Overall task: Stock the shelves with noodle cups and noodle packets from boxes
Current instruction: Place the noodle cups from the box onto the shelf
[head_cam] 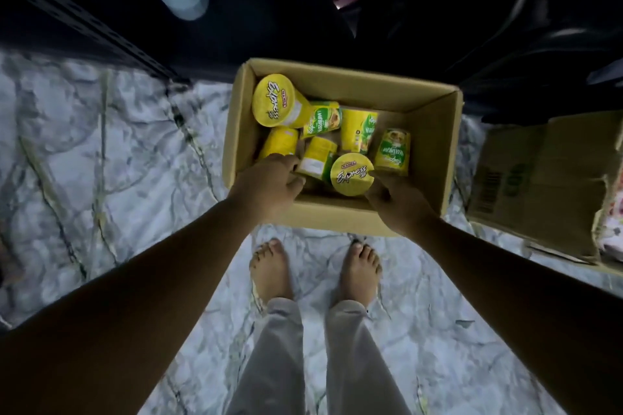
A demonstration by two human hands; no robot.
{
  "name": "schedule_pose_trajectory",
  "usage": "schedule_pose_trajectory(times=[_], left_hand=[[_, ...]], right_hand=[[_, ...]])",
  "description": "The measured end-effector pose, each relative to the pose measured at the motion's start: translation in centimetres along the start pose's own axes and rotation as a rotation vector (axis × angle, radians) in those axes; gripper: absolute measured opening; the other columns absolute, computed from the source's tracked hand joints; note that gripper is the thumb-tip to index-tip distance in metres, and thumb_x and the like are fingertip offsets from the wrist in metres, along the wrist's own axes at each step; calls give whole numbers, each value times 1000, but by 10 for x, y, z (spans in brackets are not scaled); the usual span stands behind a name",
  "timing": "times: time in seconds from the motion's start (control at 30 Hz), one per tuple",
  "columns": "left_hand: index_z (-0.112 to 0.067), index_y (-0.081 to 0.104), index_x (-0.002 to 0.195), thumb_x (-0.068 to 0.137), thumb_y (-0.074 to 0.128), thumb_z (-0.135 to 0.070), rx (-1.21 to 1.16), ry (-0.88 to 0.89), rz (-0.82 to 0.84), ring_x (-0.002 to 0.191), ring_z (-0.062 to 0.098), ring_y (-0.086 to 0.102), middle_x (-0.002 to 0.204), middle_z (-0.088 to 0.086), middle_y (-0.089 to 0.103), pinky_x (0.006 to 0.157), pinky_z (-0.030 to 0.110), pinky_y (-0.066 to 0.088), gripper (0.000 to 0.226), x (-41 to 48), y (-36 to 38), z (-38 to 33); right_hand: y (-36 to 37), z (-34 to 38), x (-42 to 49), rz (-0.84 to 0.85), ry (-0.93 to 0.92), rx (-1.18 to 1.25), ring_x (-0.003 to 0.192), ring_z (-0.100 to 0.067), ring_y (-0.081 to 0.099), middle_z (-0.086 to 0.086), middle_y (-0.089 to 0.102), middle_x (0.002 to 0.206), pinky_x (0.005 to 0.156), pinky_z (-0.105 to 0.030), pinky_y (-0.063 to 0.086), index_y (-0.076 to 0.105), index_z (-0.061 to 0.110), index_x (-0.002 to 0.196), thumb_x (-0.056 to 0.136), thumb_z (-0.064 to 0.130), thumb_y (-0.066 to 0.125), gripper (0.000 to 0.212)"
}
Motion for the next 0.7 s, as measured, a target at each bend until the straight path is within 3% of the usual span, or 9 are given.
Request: schedule_pose_trajectory(times=[0.1,0.27,0.37,0.47,0.6,0.7], left_hand=[[-14,53,147,100,61,-35,22,45,-12,120,37,59,130,17,63,94,43,50,53,33,19,6],[-14,54,147,99,66,-32,29,110,73,130,31,53,143,13,57,98,36,44,53,82,64,9],[-19,49,151,95,71,-32,53,133,117,139,30,47,157,9,45,109,40,44,62,107,91,21],[-22,49,149,91,74,-28,152,145,140,134,36,51,158,15,40,105,46,48,63,122,102,24],[-21,52,137,89,75,-22,234,231,99,113,45,61,151,22,38,89,51,55,54,127,104,9],[-16,53,133,93,68,-11,288,256,108,110,48,63,153,30,33,85,50,56,43,126,91,6]], right_hand=[[11,-10,32,9,-25,-28,117,-31,59,-11,64,102,97,-32,44,49,16,151,101,28,61,53],[23,-18,72,-28,-74,-90,129,-30,52,-15,51,144,104,-31,39,42,23,155,101,33,61,59],[31,-19,88,-25,-136,-88,141,-28,42,-14,46,153,112,-30,33,40,24,156,102,30,59,57],[39,-22,98,-23,-164,-68,139,-29,45,-14,52,148,110,-30,34,48,22,150,102,25,59,49],[39,-32,101,-96,-153,6,120,-27,59,-12,63,128,92,-22,38,68,18,119,98,15,63,21],[30,-40,99,-133,-80,39,105,-24,64,-7,69,111,87,-32,48,64,22,106,97,18,62,10]])
Point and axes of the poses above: each hand's wrist, its own x-axis towards the middle knuckle, its own y-axis out of the palm, z = x × y, the point moved 10 cm from there along x, towards the middle knuckle
